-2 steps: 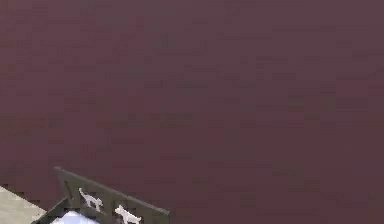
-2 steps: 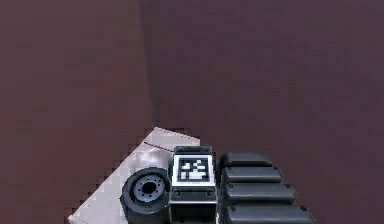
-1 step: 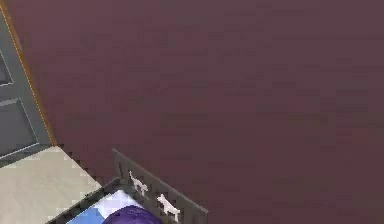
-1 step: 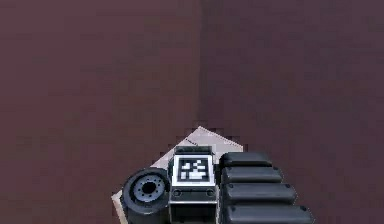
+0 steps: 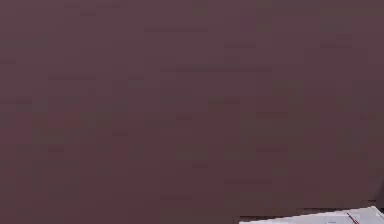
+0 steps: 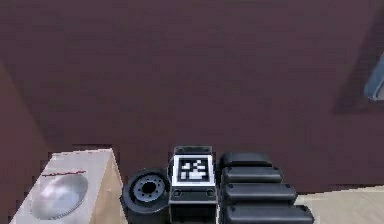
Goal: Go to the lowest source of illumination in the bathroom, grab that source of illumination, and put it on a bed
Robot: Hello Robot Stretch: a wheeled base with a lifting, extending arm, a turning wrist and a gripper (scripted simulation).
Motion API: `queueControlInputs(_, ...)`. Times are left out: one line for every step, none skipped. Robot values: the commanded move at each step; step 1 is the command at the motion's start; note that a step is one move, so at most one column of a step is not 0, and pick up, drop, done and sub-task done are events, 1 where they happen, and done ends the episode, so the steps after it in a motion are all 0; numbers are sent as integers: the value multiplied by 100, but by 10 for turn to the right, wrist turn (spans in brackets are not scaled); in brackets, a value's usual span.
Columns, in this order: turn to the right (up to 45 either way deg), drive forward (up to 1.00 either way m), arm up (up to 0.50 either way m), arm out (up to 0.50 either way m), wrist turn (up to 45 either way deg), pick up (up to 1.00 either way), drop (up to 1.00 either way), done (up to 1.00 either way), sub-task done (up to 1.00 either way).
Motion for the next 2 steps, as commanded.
queueControlInputs(210, 0, 0, 0, 0, 0, 0, 0, 0)
queueControlInputs(-450, 0, 0, 0, 0, 0, 0, 0, 0)
